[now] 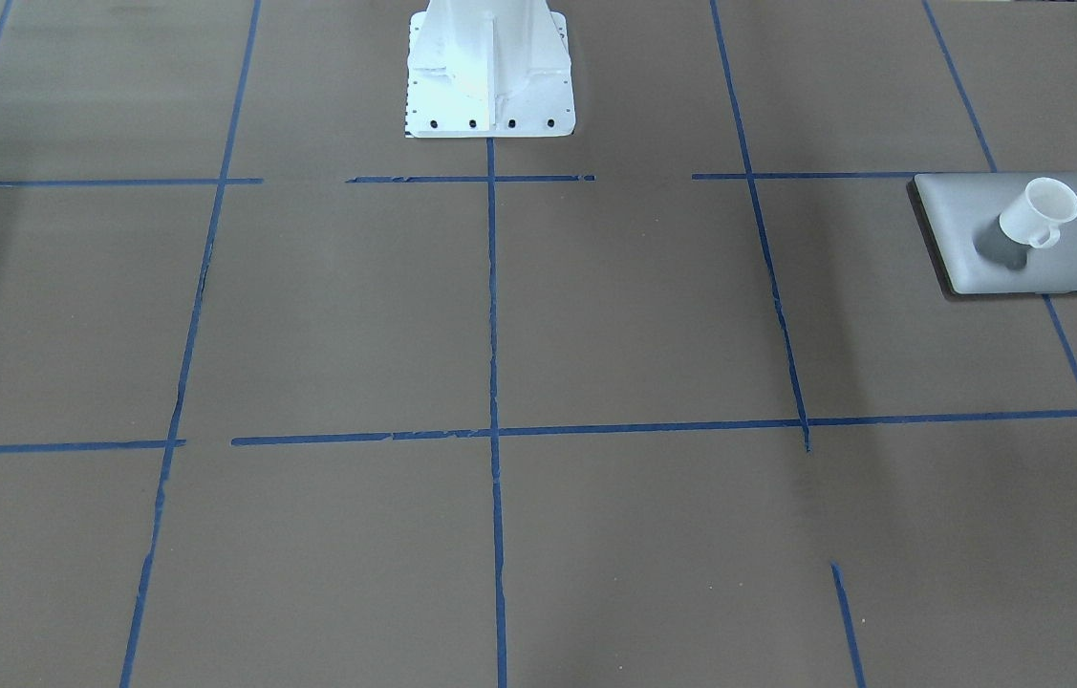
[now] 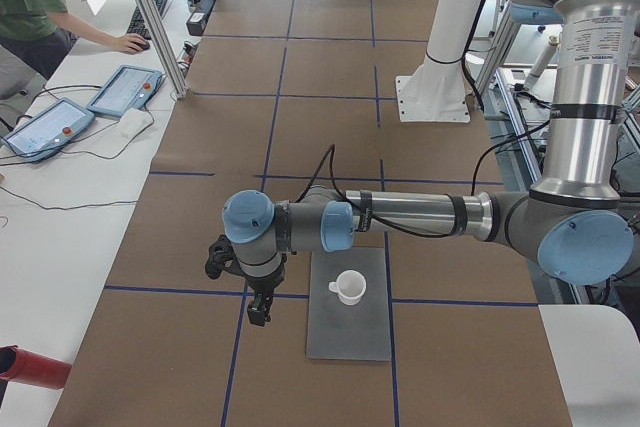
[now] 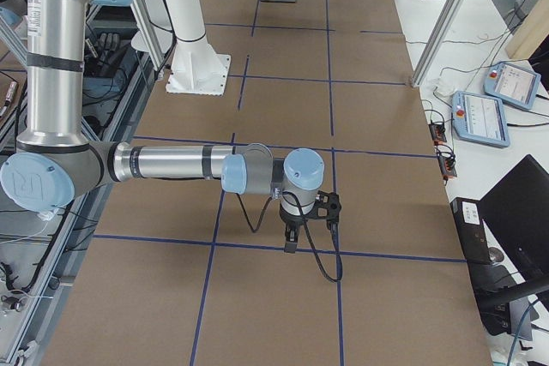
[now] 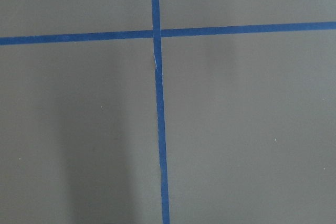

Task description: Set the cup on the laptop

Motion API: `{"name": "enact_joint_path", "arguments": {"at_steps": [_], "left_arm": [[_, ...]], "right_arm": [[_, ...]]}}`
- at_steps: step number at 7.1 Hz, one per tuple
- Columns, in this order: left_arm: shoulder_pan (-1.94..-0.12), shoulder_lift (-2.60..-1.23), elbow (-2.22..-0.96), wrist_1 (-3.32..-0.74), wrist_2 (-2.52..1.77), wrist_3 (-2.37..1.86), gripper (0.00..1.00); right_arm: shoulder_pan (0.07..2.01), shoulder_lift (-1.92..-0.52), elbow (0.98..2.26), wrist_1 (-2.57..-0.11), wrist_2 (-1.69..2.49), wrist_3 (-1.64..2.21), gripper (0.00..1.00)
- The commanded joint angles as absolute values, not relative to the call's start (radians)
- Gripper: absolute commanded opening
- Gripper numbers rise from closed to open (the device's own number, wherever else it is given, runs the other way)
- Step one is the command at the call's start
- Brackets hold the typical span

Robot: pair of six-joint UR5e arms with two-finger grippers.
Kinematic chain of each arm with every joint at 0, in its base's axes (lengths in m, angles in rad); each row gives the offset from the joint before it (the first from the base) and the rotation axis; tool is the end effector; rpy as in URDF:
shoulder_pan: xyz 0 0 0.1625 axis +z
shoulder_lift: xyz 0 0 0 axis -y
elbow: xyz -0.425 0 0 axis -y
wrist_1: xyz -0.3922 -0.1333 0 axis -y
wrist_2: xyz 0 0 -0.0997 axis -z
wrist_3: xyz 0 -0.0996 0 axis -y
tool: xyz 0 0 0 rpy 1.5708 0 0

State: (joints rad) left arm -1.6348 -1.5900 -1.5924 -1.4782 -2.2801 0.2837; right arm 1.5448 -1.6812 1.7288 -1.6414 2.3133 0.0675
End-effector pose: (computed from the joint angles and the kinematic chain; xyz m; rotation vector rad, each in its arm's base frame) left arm -0.1000 -0.4903 0.6521 0.0739 0.7082 0.1920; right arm 0.0544 -0.4445 0.6419 -0.0566 -0.7407 0.0481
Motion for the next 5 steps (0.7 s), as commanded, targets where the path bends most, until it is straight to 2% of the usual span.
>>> {"name": "enact_joint_path", "arguments": {"at_steps": [1,5], "left_arm": [[-1.638,-1.586,-1.608,-1.468,-2.314,0.279,1.0],[-1.632,-1.586,-1.614,-1.479,-2.404,0.103,1.0]], "right_arm": [[1.545,-1.681,1.729,-1.641,2.313,0.067,1.0],[1.545,-1.681,1.729,-1.641,2.313,0.067,1.0]]}}
